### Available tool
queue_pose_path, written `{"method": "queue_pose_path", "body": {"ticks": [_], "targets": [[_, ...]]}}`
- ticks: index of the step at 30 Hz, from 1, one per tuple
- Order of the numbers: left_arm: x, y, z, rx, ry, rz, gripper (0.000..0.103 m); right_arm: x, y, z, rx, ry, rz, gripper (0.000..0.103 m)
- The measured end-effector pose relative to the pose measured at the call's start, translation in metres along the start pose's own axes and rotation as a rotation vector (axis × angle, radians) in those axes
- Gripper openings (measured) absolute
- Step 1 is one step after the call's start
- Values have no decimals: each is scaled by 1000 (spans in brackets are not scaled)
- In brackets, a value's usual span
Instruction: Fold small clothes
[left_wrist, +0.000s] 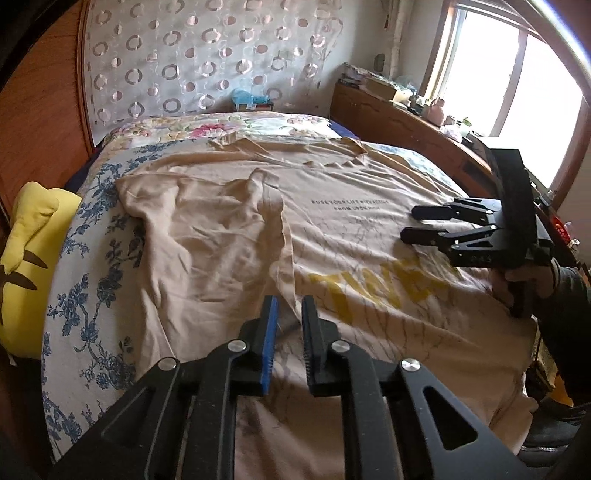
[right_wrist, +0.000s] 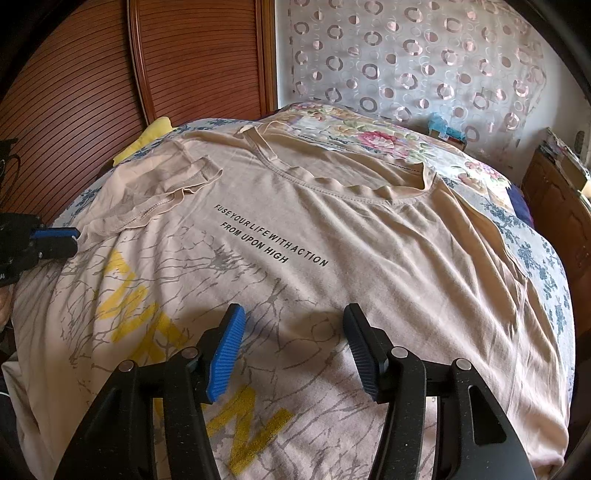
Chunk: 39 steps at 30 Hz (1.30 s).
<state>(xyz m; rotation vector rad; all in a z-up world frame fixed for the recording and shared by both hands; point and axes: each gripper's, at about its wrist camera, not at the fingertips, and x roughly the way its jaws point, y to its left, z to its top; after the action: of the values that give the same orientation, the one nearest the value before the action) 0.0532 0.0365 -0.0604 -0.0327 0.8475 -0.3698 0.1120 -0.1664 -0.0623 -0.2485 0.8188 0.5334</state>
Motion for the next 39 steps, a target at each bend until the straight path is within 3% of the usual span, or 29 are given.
{"method": "queue_pose_path", "body": {"ticks": [2,6,9,12,15,24,28,39], "targets": [[-2,-3,0,10,-2,-3,15,0,0,0,0,0,0,58],[-5,-7,3,22,-8,9,41,0,0,0,0,0,0,59],[-4,-6,5,29,-10,43,46,0,0,0,-1,0,-1,59],[0,-4,9,37,-9,84,62,0,1,0,-2,0,-1,59],[2,-3,13,38,-15,97,79,1,1,-1,-2,3,18,72],[25,-5,26,36,-4,117,80,-5,-1,-4,8,26,28,76],[37,-12,31,38,14,107,80,-27,-17,-11,53,-16,15,76],[66,-36,40,63,66,96,80,-93,-124,-74,278,-49,-196,76]]}}
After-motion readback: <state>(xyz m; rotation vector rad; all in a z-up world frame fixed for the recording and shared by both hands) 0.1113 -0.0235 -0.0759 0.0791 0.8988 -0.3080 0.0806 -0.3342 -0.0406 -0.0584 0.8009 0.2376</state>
